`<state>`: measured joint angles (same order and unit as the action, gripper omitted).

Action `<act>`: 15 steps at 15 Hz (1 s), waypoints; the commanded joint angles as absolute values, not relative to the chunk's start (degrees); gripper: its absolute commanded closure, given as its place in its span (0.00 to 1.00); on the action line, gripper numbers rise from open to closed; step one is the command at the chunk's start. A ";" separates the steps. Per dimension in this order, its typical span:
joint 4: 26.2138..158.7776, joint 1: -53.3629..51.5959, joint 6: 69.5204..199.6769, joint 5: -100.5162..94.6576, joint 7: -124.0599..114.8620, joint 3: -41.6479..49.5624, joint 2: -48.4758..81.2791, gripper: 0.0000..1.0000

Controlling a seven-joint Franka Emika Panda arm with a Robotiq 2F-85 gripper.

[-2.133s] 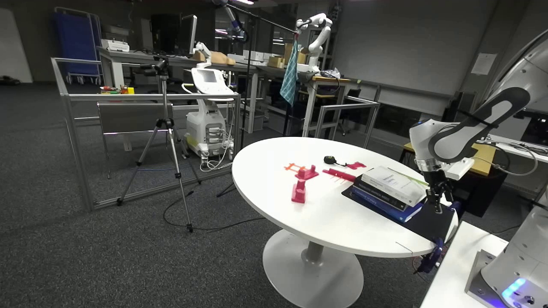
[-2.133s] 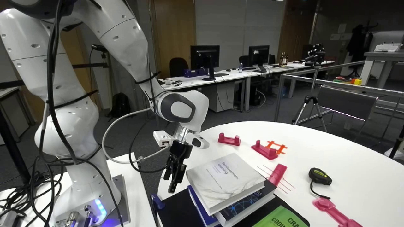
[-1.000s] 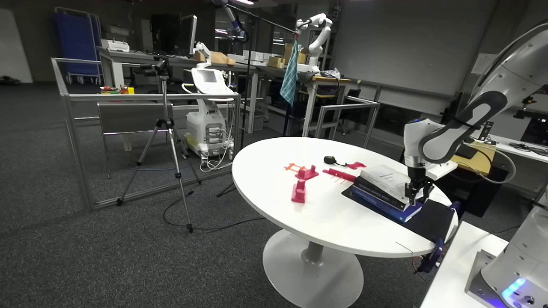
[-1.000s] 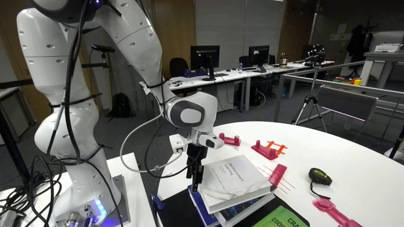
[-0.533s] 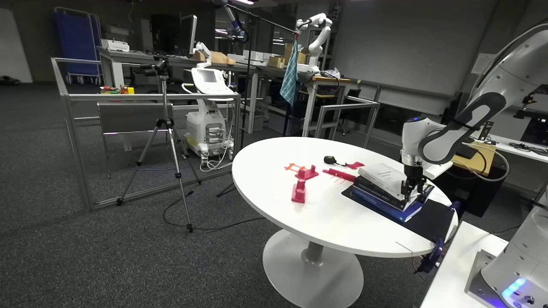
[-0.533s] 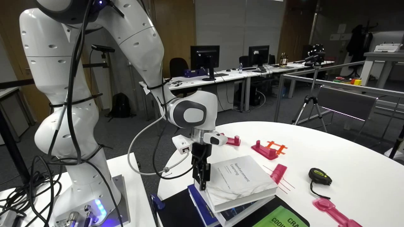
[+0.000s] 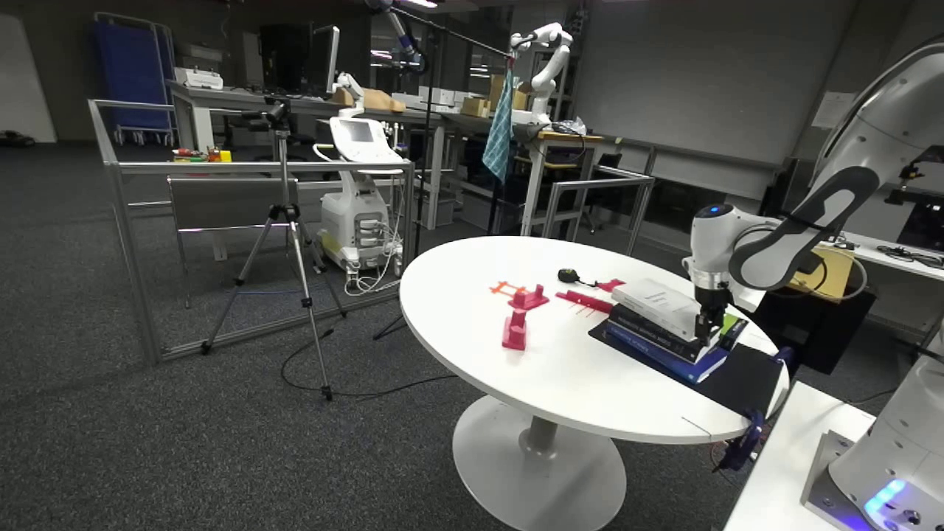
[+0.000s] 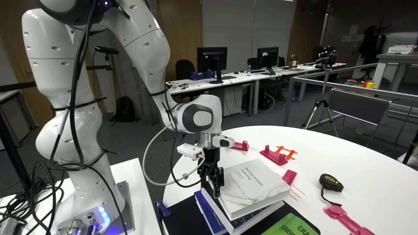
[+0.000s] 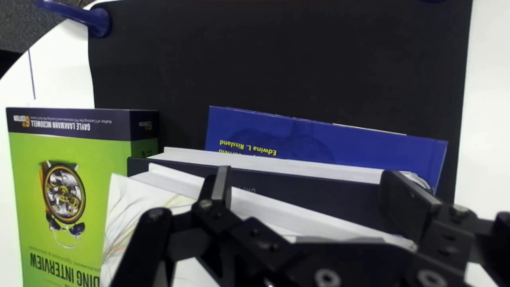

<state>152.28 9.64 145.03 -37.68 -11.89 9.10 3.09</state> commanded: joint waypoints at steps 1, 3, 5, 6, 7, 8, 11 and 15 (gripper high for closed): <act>151.15 9.53 146.82 -42.70 -9.91 10.01 4.50 0.00; 151.19 9.52 146.34 -43.78 -10.51 9.96 3.66 0.00; 152.10 9.89 146.27 -42.95 -10.00 10.14 0.61 0.00; 152.54 10.23 146.31 -42.20 -9.36 10.36 -0.90 0.00; 153.05 10.57 146.46 -42.01 -9.34 10.64 -2.74 0.00; 154.33 11.10 146.50 -40.76 -8.33 11.06 -6.15 0.00; 156.19 12.03 145.89 -35.01 -6.63 12.15 -14.54 0.00; 153.94 11.88 140.79 -21.59 -6.88 10.89 -22.56 0.00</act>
